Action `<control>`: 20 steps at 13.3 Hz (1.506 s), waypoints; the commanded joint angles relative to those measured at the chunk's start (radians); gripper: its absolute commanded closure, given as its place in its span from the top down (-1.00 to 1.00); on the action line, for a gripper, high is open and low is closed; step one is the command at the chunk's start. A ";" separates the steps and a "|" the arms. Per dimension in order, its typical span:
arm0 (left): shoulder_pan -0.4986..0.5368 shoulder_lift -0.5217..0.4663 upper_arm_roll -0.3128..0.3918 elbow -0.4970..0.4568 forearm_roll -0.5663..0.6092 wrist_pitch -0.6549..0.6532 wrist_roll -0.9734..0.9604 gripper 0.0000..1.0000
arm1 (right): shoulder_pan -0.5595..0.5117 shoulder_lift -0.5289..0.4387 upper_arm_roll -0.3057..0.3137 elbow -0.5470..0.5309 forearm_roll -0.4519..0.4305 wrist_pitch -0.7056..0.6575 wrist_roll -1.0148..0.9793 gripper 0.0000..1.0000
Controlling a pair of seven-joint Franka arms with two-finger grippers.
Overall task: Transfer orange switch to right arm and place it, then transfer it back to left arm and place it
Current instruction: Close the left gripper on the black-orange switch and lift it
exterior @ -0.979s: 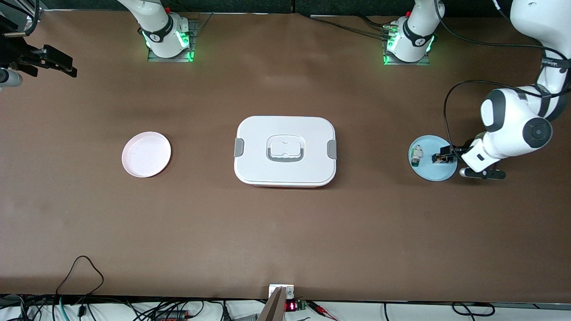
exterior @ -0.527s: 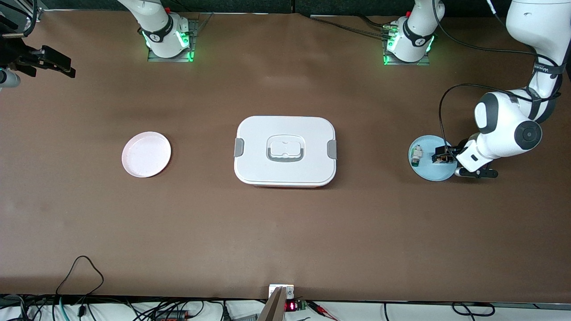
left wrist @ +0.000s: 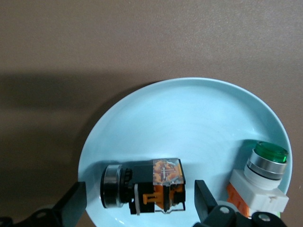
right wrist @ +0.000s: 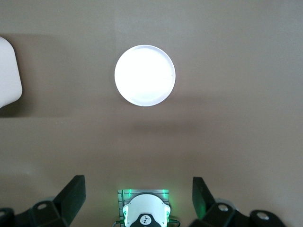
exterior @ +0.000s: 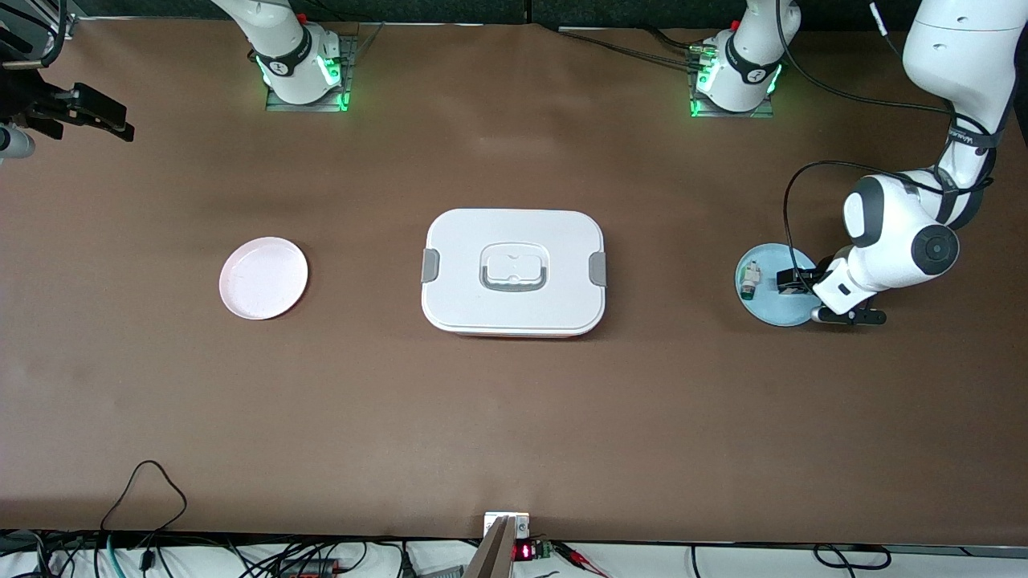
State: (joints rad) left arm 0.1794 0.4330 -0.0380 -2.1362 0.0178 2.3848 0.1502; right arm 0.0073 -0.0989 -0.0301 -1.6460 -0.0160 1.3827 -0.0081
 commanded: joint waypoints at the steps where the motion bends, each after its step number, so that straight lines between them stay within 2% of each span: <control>1: 0.009 0.006 -0.010 0.001 -0.019 0.016 0.000 0.96 | -0.001 0.013 0.001 0.025 -0.009 -0.002 0.005 1.00; 3: 0.014 0.006 -0.011 0.001 -0.022 0.010 0.006 0.61 | -0.004 0.034 0.001 0.025 -0.009 -0.002 0.003 1.00; 4: 0.021 0.004 -0.014 0.002 -0.038 0.004 0.008 0.35 | -0.004 0.045 -0.001 0.025 -0.007 0.009 0.002 1.00; 6: 0.026 0.000 -0.017 0.006 -0.061 -0.019 0.014 -0.05 | -0.001 0.076 0.001 0.041 -0.007 0.018 0.002 1.00; 9: 0.026 -0.037 -0.040 0.013 -0.064 -0.113 0.017 -0.48 | 0.000 0.134 0.001 0.067 -0.002 0.018 -0.012 1.00; 11: 0.025 -0.091 -0.069 0.038 -0.067 -0.243 0.038 -0.59 | 0.002 0.157 0.004 0.071 -0.001 0.024 -0.010 1.00; 12: 0.025 -0.097 -0.095 0.079 -0.082 -0.336 0.034 -0.62 | 0.008 0.159 0.006 0.071 -0.007 0.026 -0.012 1.00; 15: 0.023 -0.097 -0.103 0.226 -0.209 -0.637 0.011 -0.65 | 0.005 0.159 0.009 0.069 0.011 0.027 0.005 1.00; 17: 0.012 -0.097 -0.109 0.312 -0.281 -0.818 -0.094 -0.67 | 0.013 0.156 0.010 0.071 0.010 0.027 -0.004 1.00; 20: 0.014 -0.099 -0.163 0.444 -0.510 -1.102 -0.307 -0.65 | 0.060 0.159 0.012 0.095 0.028 0.027 -0.009 1.00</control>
State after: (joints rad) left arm 0.1931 0.3233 -0.1744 -1.7850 -0.3871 1.4214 -0.0375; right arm 0.0363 0.0580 -0.0203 -1.5817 -0.0058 1.4170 -0.0110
